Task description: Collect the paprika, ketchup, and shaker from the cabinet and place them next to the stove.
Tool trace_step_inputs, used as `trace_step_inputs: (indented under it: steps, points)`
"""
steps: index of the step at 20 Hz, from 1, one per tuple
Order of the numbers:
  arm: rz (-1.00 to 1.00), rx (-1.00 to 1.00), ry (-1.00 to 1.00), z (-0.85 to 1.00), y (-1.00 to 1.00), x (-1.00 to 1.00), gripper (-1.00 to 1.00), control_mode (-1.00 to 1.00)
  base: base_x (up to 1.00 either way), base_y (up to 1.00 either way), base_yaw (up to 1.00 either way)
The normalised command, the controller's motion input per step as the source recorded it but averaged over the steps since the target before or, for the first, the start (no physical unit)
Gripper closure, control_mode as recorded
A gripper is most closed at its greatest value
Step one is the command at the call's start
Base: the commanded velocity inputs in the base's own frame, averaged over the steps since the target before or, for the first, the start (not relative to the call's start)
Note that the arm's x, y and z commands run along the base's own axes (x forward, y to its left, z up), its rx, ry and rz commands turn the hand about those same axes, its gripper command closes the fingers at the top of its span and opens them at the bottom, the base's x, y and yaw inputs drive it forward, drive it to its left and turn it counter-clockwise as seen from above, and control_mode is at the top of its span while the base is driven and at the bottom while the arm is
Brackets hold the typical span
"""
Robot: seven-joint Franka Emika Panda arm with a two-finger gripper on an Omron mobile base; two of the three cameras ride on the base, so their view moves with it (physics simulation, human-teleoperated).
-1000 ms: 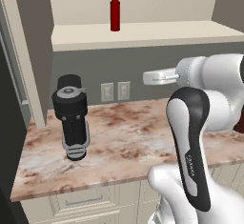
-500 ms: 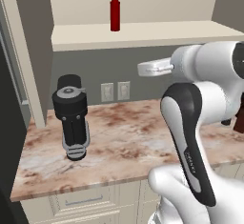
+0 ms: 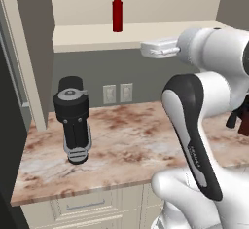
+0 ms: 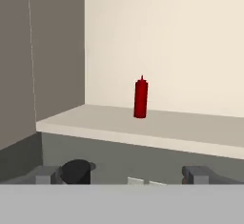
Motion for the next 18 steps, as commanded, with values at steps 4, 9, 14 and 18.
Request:
trace_step_inputs:
  steps: [4,9,14,18]
  points:
    - [0.0,0.01,-0.06,0.31,0.0,0.14,-1.0,-1.0,0.0,0.0,0.0]
    - [0.0,0.0,0.0,0.08,-0.02,0.29,-1.0,-1.0,0.0,0.0,0.0]
    - [-0.02,0.01,0.0,0.01,-0.06,0.52,-1.0,-1.0,0.0,0.0,0.0]
    - [-0.01,0.13,0.0,0.36,-0.26,0.57,-1.0,-1.0,0.0,0.0,0.0]
